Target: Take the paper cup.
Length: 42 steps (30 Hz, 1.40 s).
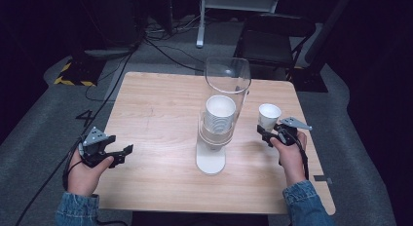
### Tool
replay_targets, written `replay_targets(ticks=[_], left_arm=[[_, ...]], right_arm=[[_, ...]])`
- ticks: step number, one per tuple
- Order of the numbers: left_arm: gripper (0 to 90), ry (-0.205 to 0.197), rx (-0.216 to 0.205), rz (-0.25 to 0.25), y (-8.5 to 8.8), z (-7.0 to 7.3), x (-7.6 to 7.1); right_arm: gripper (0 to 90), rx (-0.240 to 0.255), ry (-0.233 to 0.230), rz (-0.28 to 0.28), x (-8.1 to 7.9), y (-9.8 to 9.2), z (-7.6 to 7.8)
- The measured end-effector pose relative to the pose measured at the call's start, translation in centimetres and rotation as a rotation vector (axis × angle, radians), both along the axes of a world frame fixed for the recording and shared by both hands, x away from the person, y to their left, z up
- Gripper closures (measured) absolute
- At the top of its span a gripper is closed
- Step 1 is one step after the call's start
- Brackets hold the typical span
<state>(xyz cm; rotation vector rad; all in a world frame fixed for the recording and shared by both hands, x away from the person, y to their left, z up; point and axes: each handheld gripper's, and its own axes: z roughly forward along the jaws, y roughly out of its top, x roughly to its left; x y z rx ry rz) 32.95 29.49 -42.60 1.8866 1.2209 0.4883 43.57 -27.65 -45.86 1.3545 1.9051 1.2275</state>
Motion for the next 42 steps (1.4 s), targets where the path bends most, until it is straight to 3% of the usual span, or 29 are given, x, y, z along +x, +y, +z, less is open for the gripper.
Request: replay_targets(ticks=[9, 15, 25, 42], left_arm=[[23.1, 0.008, 0.001, -0.006, -0.1, -0.2, 0.1], [23.1, 0.008, 0.002, -0.005, -0.2, -0.3, 0.2], [23.1, 0.01, 0.003, -0.01, -0.2, -0.3, 0.1], [23.1, 0.014, 0.004, -0.017, -0.3, -0.3, 0.3]], right_arm=[[36.0, -0.014, 0.002, -0.04, 1.4, -0.3, -1.8], [35.9, -0.077, 0.047, -0.056, 2.0, -0.2, -3.1], [35.6, -0.089, 0.123, -0.064, 2.0, -0.4, -3.9], [34.6, -0.134, 0.173, -0.034, 1.9, -0.3, -4.4]])
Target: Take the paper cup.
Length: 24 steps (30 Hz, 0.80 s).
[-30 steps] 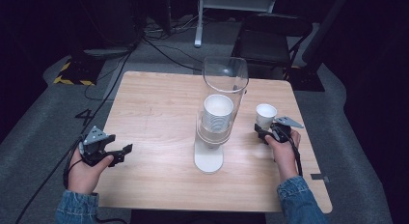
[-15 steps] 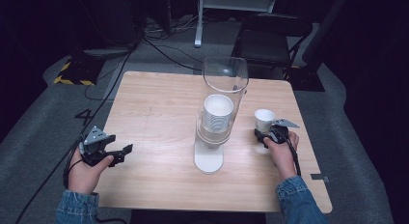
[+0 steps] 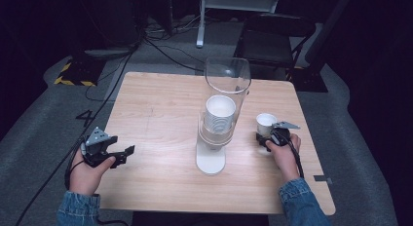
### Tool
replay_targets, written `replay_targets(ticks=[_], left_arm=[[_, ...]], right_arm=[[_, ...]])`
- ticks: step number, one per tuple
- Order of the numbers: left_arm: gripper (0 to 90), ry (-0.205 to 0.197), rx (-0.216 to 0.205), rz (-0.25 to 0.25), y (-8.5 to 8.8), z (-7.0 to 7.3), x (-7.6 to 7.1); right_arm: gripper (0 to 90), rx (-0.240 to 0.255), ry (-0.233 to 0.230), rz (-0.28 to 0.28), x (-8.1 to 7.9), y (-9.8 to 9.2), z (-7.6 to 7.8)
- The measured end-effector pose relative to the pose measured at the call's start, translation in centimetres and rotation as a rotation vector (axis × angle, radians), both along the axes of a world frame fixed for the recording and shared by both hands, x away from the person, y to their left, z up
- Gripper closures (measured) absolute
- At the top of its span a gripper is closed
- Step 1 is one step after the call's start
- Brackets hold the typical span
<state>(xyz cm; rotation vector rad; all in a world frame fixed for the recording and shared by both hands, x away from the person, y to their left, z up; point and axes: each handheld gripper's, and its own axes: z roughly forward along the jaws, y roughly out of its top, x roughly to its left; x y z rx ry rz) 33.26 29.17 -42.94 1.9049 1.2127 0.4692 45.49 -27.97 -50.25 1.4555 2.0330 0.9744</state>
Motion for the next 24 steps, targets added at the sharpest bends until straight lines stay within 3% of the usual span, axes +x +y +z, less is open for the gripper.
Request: replay_targets(ticks=[4, 5, 6, 11, 17, 24], left_arm=[[23.0, 0.004, 0.0, -0.003, -0.1, 0.0, 0.1], [22.9, 0.004, -0.003, -0.003, -0.1, 0.0, 0.1], [22.9, 0.003, -0.002, -0.005, -0.1, 0.0, 0.1], [22.9, 0.004, -0.003, -0.015, -0.3, 0.0, 0.4], [22.8, 0.005, 0.0, -0.028, -0.5, 0.1, 0.6], [22.6, 0.003, -0.006, -0.034, -1.0, 0.1, 1.0]], right_arm=[[33.5, -0.007, 0.006, 0.007, -0.1, 0.0, 0.1], [31.8, -0.008, 0.007, 0.008, -0.1, 0.0, 0.1], [24.5, -0.011, 0.014, 0.009, -0.1, 0.0, 0.0], [16.9, -0.015, 0.023, 0.017, -0.4, -0.1, 0.2], [17.2, -0.007, -0.003, 0.007, -1.0, -0.5, 0.9], [16.4, 0.02, -0.036, 0.038, -3.2, -1.4, 2.5]])
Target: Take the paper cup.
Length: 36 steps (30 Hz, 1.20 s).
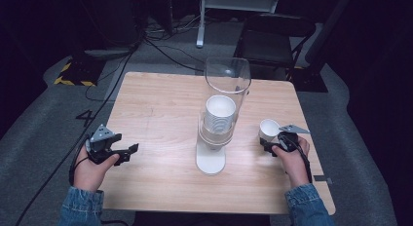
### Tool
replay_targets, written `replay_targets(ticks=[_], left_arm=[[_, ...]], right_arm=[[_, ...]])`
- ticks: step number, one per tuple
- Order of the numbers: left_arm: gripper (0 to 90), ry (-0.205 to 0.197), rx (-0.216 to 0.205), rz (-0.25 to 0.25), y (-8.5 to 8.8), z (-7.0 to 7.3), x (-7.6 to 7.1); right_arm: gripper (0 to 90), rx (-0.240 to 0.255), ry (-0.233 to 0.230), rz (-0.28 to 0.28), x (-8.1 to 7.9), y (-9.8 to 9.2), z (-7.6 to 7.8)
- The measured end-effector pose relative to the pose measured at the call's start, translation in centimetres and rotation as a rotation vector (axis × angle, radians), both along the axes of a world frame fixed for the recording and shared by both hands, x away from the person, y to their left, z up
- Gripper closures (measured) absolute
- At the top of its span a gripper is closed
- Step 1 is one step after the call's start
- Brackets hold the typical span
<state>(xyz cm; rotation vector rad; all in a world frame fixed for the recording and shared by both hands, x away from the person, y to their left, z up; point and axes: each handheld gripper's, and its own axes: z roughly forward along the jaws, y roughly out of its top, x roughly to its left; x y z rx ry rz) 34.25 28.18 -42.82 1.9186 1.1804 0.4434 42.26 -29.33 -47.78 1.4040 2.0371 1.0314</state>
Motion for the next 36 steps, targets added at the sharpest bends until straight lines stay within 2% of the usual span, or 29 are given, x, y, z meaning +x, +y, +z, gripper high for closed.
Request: replay_targets(ticks=[6, 8, 11, 15, 19, 25, 32, 36], left_arm=[[22.5, -0.001, 0.002, -0.018, -0.5, 0.1, 0.1], [22.5, -0.001, 0.006, -0.028, -0.7, 0.0, 0.1], [22.5, -0.002, 0.01, -0.039, -0.9, 0.0, -0.1], [22.4, -0.003, 0.015, -0.057, -1.6, 0.1, -0.5], [21.9, -0.011, 0.024, -0.096, -2.3, 0.3, -0.7], [21.1, -0.004, -0.011, -0.153, -3.6, 0.1, -1.0], [20.9, -0.008, 0.003, -0.234, -4.6, -0.7, -1.1], [20.9, 0.002, -0.008, -0.258, -5.2, -1.5, -1.2]], right_arm=[[16.2, 0.042, -0.063, 0.03, -2.4, -0.8, 2.5], [16.3, 0.063, -0.076, 0.039, -3.0, -0.8, 3.3], [16.4, 0.069, -0.099, 0.073, -3.9, -0.5, 4.2], [16.9, 0.093, -0.114, 0.131, -5.0, 0.2, 5.1], [18.3, 0.108, -0.112, 0.191, -5.9, 1.1, 5.7], [18.9, 0.108, -0.076, 0.301, -7.0, 2.7, 5.7], [18.8, 0.117, -0.049, 0.398, -7.9, 4.8, 4.7], [18.5, 0.115, -0.039, 0.438, -8.1, 5.7, 3.7]])
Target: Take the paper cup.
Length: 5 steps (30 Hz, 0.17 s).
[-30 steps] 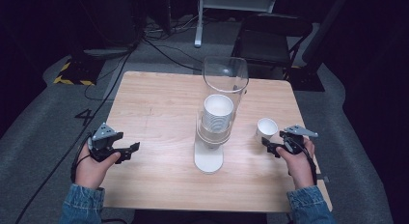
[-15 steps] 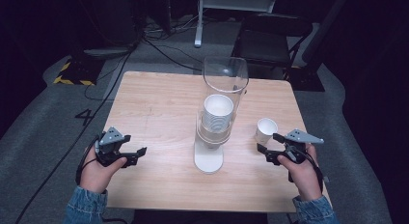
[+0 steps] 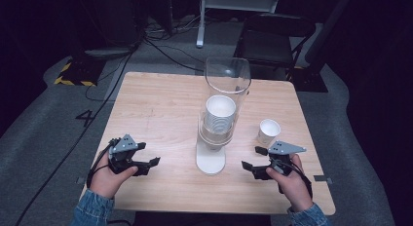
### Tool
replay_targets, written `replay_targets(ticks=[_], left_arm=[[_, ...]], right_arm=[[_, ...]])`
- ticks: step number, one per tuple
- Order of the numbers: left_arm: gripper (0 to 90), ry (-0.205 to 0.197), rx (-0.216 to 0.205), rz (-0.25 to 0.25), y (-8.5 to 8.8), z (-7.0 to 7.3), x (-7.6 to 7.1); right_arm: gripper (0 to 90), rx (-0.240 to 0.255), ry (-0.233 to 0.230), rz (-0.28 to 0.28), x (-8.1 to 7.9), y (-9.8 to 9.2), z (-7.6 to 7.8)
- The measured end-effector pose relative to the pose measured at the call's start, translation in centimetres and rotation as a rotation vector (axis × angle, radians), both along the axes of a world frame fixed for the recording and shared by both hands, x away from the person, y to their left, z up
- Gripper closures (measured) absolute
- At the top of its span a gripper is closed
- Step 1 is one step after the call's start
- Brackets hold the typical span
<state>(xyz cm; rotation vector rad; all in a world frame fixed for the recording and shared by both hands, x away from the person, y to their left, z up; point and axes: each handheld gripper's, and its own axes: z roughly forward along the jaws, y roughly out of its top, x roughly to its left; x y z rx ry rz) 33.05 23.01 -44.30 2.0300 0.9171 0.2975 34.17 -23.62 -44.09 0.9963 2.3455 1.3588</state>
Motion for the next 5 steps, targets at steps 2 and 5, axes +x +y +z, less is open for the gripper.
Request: replay_targets(ticks=[2, 5], left_arm=[[20.3, 0.004, 0.003, -0.009, -0.1, -0.4, 0.0], [19.4, 0.016, 0.013, -0.019, -0.4, -0.9, 0.2]], right_arm=[[18.3, -0.002, 0.006, 0.01, 0.1, 0.3, -0.6], [18.0, -0.005, 0.023, 0.017, 0.2, 0.6, -1.7]])
